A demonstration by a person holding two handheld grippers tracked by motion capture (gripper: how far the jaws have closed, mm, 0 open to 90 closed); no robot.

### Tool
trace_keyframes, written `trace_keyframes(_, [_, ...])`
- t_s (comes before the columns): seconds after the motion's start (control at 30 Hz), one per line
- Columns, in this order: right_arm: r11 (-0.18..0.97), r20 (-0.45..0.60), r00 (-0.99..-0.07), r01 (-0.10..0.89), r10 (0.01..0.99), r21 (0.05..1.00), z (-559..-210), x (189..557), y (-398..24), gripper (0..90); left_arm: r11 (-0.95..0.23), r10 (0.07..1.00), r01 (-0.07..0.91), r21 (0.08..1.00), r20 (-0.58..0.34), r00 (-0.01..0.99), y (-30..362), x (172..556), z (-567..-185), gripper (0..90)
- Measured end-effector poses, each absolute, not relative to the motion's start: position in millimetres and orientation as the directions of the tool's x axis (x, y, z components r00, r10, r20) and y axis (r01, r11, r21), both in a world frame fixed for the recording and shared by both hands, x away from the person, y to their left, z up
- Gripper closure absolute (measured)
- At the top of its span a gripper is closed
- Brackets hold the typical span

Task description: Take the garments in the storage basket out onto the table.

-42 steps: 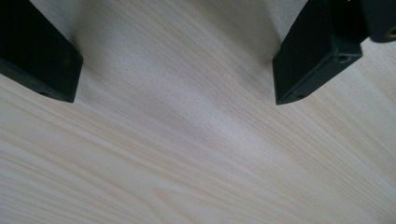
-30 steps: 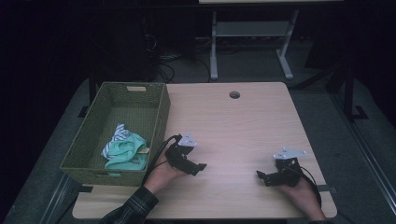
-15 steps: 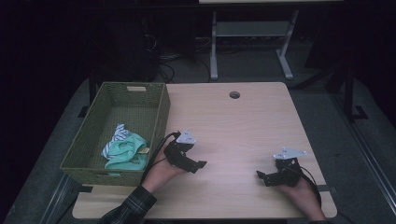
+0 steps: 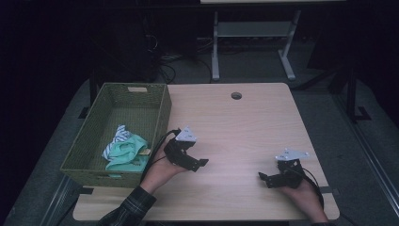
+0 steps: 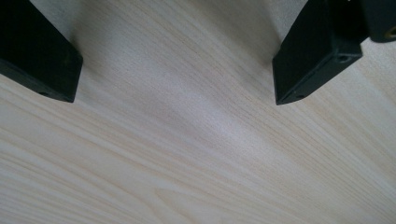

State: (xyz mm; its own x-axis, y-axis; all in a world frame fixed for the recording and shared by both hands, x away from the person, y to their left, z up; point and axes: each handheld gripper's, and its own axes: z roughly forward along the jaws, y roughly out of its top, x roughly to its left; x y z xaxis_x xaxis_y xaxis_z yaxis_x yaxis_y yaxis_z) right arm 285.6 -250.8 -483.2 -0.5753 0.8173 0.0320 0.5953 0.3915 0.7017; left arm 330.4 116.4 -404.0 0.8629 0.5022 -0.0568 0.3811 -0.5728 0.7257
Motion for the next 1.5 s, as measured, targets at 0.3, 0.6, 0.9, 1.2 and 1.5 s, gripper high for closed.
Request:
trace_keyframes(0.3, [0.391, 0.032, -0.575, 0.595, 0.817, 0.702, -483, 286, -251, 1.0, -0.585, 0.491, 0.374, 0.720, -0.052, 0.869, 117, 332, -396, 13.7])
trace_keyframes(0.6, [0.391, 0.032, -0.575, 0.595, 0.817, 0.702, -483, 286, -251, 1.0, -0.586, 0.485, 0.371, 0.721, -0.054, 0.873, 117, 333, -392, 13.6])
trace_keyframes(0.9, [0.389, 0.031, -0.572, 0.597, 0.820, 0.702, -483, 285, -251, 1.0, -0.574, 0.481, 0.364, 0.733, -0.058, 0.875, 121, 335, -384, 14.0])
trace_keyframes(1.2, [0.390, 0.030, -0.571, 0.597, 0.820, 0.701, -483, 285, -251, 1.1, -0.569, 0.478, 0.359, 0.740, -0.058, 0.877, 127, 340, -373, 14.2])
trace_keyframes(1.5, [0.390, 0.028, -0.571, 0.594, 0.821, 0.703, -483, 286, -251, 1.1, -0.561, 0.497, 0.369, 0.741, -0.055, 0.866, 139, 345, -360, 14.2])
